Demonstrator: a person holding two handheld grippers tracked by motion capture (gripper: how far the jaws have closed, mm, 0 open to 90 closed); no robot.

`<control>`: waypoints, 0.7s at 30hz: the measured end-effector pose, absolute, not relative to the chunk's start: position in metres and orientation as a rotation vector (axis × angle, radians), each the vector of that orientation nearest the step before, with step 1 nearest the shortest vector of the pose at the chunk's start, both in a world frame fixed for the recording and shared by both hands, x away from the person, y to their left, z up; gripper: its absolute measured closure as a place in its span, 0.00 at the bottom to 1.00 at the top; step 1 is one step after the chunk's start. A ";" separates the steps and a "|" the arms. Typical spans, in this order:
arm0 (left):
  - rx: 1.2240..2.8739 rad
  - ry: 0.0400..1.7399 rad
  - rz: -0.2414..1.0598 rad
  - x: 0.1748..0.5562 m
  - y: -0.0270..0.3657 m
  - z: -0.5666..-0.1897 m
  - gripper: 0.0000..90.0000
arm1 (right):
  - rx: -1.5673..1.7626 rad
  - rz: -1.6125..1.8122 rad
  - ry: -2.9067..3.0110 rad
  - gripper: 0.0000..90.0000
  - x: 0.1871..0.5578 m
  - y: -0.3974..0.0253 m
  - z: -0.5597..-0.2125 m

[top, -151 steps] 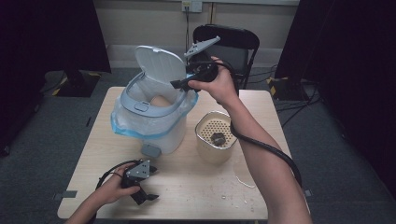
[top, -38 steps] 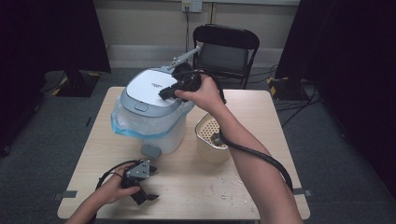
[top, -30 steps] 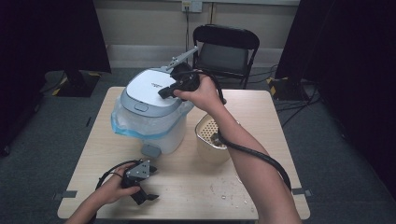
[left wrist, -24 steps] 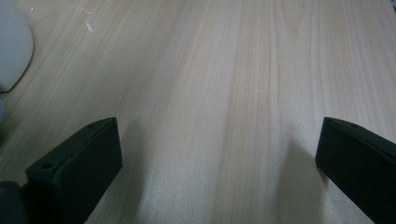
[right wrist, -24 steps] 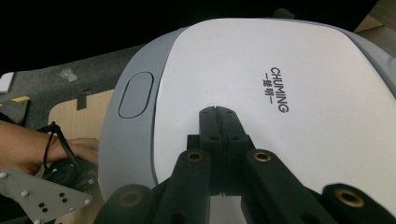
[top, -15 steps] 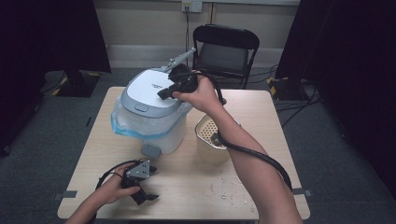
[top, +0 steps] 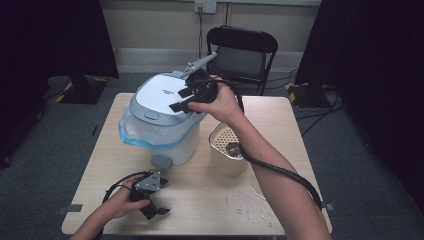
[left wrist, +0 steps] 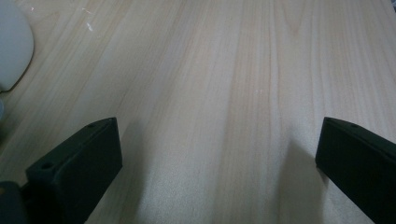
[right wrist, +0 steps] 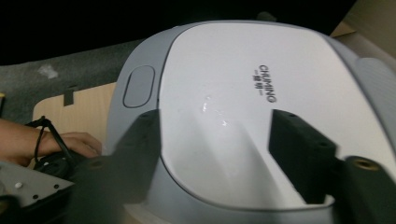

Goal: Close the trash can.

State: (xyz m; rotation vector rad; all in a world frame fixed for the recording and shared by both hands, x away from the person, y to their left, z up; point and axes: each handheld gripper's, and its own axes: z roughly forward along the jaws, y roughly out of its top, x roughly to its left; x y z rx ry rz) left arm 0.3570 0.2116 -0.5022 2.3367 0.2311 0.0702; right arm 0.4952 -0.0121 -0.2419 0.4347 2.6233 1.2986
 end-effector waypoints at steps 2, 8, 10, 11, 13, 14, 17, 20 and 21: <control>2.337 0.226 0.070 0.357 0.212 -0.502 0.00 | 0.467 1.335 2.585 0.30 0.494 -0.021 -0.240; 2.338 0.233 0.067 0.357 0.212 -0.502 0.00 | 0.503 1.333 2.547 0.17 0.487 -0.047 -0.240; 2.336 0.232 0.071 0.357 0.212 -0.502 0.00 | 0.514 1.319 2.543 0.17 0.484 -0.054 -0.241; 2.336 0.231 0.070 0.357 0.212 -0.502 0.00 | 0.522 1.317 2.544 0.16 0.482 -0.058 -0.242; 2.336 0.231 0.070 0.357 0.212 -0.502 0.00 | 0.523 1.318 2.544 0.16 0.481 -0.061 -0.243; 2.339 0.224 0.087 0.357 0.212 -0.502 0.00 | 0.524 1.311 2.546 0.16 0.478 -0.067 -0.245; 2.339 0.224 0.089 0.358 0.212 -0.502 0.00 | 0.527 1.319 2.547 0.16 0.475 -0.072 -0.246; 2.339 0.225 0.088 0.358 0.212 -0.502 0.00 | 0.556 1.280 2.541 0.16 0.468 -0.082 -0.252; 2.339 0.225 0.088 0.358 0.212 -0.502 0.00 | 0.567 1.267 2.549 0.16 0.467 -0.085 -0.254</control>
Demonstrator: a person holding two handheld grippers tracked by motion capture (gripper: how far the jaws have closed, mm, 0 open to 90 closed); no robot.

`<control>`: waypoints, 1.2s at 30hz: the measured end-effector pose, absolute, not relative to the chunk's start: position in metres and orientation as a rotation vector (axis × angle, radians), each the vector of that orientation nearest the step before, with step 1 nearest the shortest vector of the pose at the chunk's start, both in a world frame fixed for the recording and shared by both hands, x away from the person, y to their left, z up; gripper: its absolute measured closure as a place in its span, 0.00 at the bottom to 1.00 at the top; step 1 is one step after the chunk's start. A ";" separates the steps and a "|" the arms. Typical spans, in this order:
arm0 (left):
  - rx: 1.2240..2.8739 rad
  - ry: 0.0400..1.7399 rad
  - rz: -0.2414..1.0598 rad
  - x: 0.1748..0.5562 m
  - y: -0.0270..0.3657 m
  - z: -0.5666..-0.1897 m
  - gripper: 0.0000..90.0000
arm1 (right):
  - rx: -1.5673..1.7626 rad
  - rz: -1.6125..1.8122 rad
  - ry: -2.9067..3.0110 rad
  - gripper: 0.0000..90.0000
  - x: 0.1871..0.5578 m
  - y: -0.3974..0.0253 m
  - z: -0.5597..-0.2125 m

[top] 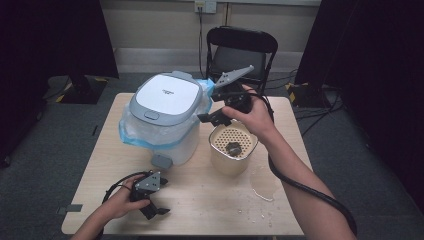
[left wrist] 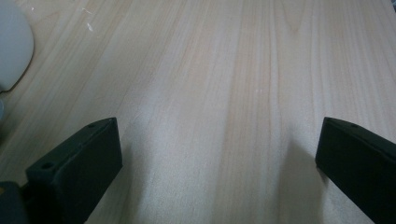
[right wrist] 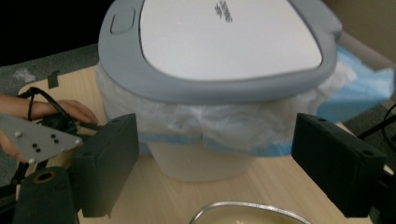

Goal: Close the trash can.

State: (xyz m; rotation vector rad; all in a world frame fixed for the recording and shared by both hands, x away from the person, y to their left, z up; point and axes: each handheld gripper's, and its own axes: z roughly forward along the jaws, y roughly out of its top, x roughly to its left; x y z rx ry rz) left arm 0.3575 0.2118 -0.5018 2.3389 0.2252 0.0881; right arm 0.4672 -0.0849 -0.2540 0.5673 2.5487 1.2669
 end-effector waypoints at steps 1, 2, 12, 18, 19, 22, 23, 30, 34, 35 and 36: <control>2.339 0.225 0.088 0.358 0.212 -0.502 0.00 | 0.576 1.258 2.558 0.16 0.466 -0.087 -0.256; 2.339 0.225 0.088 0.357 0.212 -0.502 0.00 | 0.570 1.257 2.562 0.16 0.464 -0.090 -0.258; 2.340 0.220 0.090 0.358 0.212 -0.502 0.00 | 0.591 1.249 2.566 0.16 0.447 -0.111 -0.277; 2.341 0.219 0.090 0.358 0.212 -0.502 0.00 | 0.620 1.263 2.561 0.16 0.440 -0.124 -0.289; 2.339 0.221 0.091 0.358 0.212 -0.502 0.00 | 0.626 1.267 2.561 0.16 0.439 -0.126 -0.291; 2.337 0.225 0.090 0.358 0.212 -0.502 0.00 | 0.631 1.263 2.560 0.16 0.436 -0.130 -0.294; 2.338 0.221 0.091 0.358 0.212 -0.502 0.00 | 0.633 1.263 2.565 0.16 0.434 -0.133 -0.298; 2.336 0.223 0.092 0.358 0.212 -0.502 0.00 | 0.642 1.262 2.573 0.16 0.426 -0.147 -0.313; 2.336 0.225 0.092 0.357 0.212 -0.502 0.00 | 0.652 1.273 2.570 0.16 0.422 -0.153 -0.320; 2.336 0.225 0.092 0.357 0.212 -0.502 0.00 | 0.662 1.267 2.571 0.16 0.418 -0.158 -0.324; 2.336 0.225 0.092 0.357 0.212 -0.502 0.00 | 0.662 1.267 2.571 0.16 0.418 -0.158 -0.324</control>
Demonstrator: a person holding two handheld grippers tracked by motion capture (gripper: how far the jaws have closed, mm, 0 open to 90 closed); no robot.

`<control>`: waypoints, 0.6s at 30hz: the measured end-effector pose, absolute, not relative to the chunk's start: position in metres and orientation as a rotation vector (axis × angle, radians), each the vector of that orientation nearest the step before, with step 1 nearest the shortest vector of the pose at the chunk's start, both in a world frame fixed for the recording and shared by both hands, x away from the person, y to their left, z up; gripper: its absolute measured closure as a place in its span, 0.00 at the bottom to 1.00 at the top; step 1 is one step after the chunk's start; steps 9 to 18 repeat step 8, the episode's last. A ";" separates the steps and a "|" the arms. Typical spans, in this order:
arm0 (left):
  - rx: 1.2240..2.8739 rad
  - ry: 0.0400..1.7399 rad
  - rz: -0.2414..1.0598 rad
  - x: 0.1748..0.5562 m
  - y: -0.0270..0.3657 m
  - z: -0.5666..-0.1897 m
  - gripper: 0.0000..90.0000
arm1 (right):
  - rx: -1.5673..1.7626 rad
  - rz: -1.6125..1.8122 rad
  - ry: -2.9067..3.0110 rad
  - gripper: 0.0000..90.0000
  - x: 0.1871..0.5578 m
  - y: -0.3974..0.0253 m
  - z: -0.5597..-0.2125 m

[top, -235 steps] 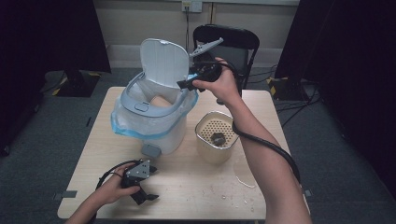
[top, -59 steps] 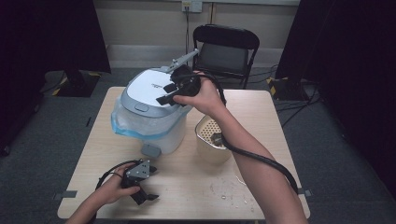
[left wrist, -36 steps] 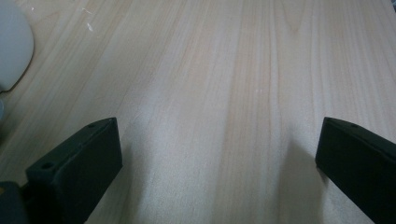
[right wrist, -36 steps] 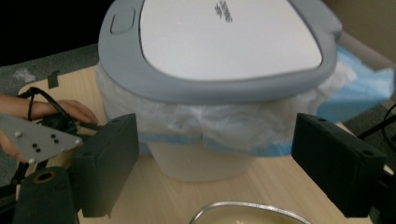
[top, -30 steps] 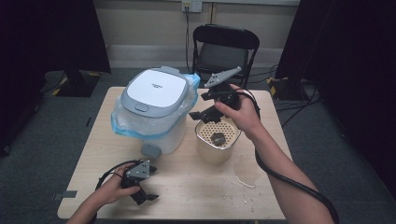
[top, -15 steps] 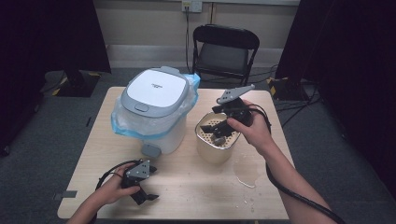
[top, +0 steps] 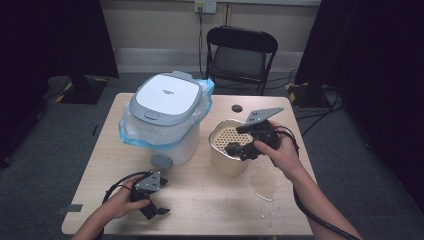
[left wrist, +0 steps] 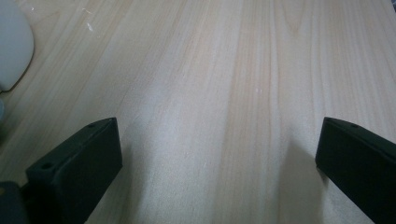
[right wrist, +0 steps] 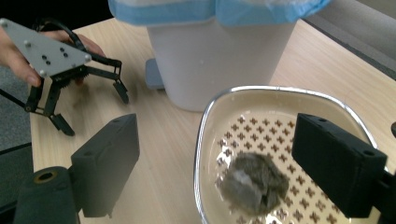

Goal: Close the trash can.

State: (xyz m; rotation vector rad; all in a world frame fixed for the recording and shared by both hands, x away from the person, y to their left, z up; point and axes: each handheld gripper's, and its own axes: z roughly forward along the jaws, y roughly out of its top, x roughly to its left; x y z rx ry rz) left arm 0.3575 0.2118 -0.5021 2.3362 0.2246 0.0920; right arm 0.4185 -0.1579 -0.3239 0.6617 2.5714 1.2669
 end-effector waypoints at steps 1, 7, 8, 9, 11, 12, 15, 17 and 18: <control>2.336 0.225 0.092 0.357 0.212 -0.502 0.00 | 0.663 1.263 2.574 0.16 0.416 -0.162 -0.328; 2.335 0.233 0.073 0.357 0.212 -0.503 0.00 | 0.664 1.247 2.594 0.16 0.409 -0.171 -0.338; 2.335 0.233 0.073 0.357 0.212 -0.503 0.00 | 0.664 1.247 2.594 0.16 0.409 -0.171 -0.338; 2.335 0.233 0.073 0.357 0.212 -0.503 0.00 | 0.664 1.247 2.594 0.16 0.409 -0.171 -0.338; 2.335 0.233 0.073 0.357 0.212 -0.503 0.00 | 0.664 1.247 2.594 0.16 0.409 -0.171 -0.338; 2.335 0.233 0.073 0.357 0.212 -0.503 0.00 | 0.664 1.247 2.594 0.16 0.409 -0.171 -0.338; 2.335 0.233 0.073 0.357 0.212 -0.503 0.00 | 0.664 1.247 2.594 0.16 0.409 -0.171 -0.338; 2.335 0.233 0.073 0.357 0.212 -0.503 0.00 | 0.664 1.247 2.594 0.16 0.409 -0.171 -0.338; 2.335 0.233 0.073 0.357 0.212 -0.503 0.00 | 0.664 1.247 2.594 0.16 0.409 -0.171 -0.338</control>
